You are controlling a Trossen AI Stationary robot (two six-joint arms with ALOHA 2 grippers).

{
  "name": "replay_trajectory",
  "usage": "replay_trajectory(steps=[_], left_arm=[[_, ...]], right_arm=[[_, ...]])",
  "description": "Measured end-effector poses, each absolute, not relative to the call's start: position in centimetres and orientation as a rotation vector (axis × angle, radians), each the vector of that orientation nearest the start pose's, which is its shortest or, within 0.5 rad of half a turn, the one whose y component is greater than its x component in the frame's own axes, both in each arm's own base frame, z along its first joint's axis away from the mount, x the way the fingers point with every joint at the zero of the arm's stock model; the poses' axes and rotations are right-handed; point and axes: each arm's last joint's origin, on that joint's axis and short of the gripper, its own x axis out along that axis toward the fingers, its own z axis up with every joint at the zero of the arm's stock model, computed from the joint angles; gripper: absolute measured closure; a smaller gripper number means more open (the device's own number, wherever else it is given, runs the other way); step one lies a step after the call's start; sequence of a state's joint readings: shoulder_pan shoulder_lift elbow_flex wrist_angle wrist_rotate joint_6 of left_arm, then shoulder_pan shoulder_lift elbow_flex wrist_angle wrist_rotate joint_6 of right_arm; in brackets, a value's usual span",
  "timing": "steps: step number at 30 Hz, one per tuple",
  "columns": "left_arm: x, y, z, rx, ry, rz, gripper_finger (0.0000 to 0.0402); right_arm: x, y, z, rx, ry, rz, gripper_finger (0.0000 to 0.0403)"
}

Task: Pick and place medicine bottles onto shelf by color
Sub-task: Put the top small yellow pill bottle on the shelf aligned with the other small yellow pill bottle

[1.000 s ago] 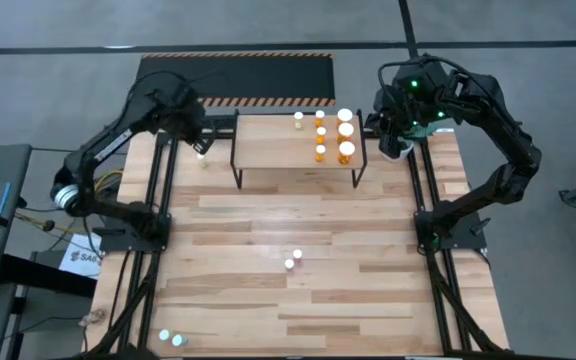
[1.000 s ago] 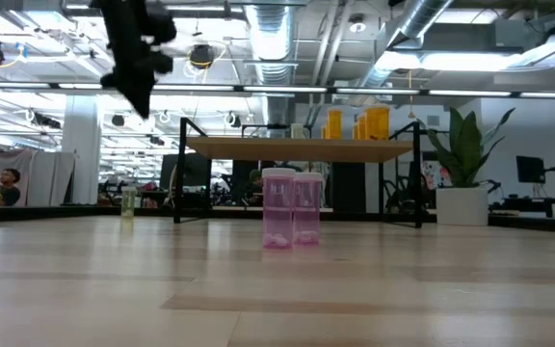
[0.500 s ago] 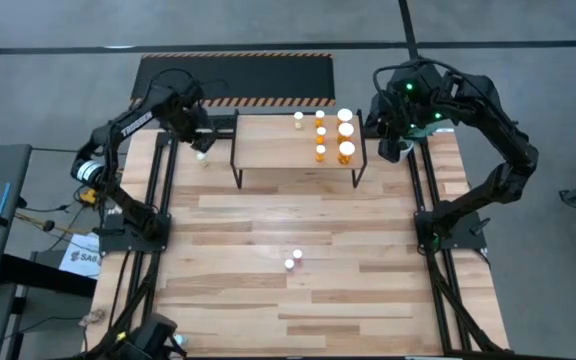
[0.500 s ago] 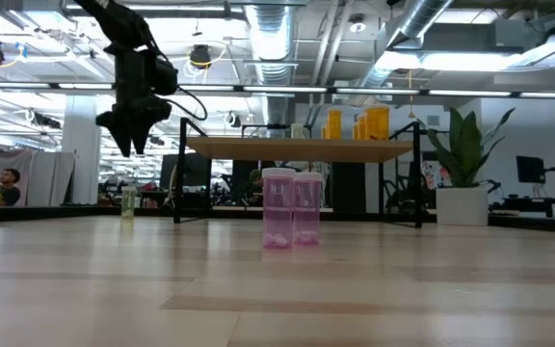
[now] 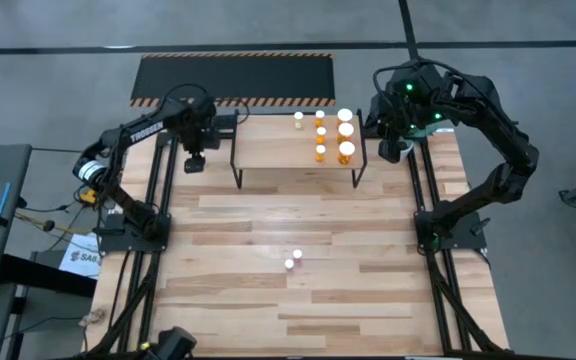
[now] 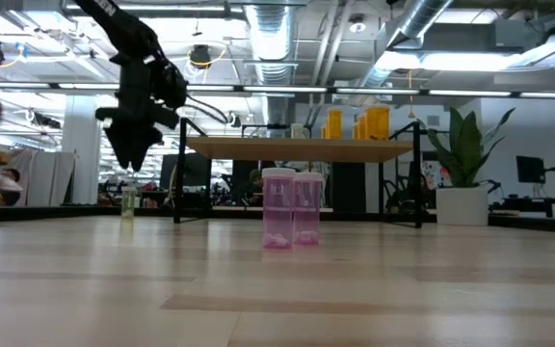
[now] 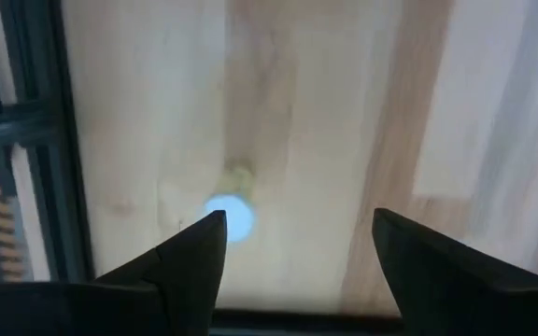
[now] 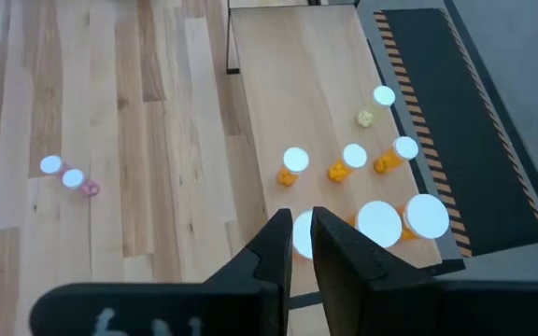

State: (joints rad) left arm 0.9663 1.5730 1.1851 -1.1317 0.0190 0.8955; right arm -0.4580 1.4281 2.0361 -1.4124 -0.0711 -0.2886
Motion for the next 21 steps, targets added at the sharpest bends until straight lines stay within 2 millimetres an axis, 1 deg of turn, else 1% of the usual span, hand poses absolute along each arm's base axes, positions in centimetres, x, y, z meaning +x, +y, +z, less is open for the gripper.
replay_trajectory(steps=[3, 6, 8, 12, 18, 21], left_arm=[[15.9, 22.6, 22.4, 0.004, 1.588, 0.058, 0.0145], [16.2, 22.9, 22.1, 0.021, 1.589, 0.05, 0.0145], [16.3, 23.3, 22.0, 0.032, 1.593, 0.116, 0.0145], [16.2, 23.7, 22.0, 0.033, 1.594, 0.175, 0.0145], [16.3, 23.7, 22.0, 0.001, 1.565, 0.17, 0.0145], [16.1, 23.3, 22.5, -0.043, 1.546, 0.192, 0.0145]], right_arm=[[19.5, -9.4, 48.4, -0.059, 0.825, -0.249, 0.0338], [19.5, -9.4, 48.4, -0.064, 0.826, -0.244, 0.0338], [19.5, -9.4, 48.4, -0.068, 0.827, -0.24, 0.0338], [19.5, -9.3, 48.4, -0.095, 0.83, -0.221, 0.0338], [19.5, -9.3, 48.4, -0.12, 0.834, -0.209, 0.0338], [19.4, -9.3, 48.3, -0.121, 0.85, -0.202, 0.0338]])
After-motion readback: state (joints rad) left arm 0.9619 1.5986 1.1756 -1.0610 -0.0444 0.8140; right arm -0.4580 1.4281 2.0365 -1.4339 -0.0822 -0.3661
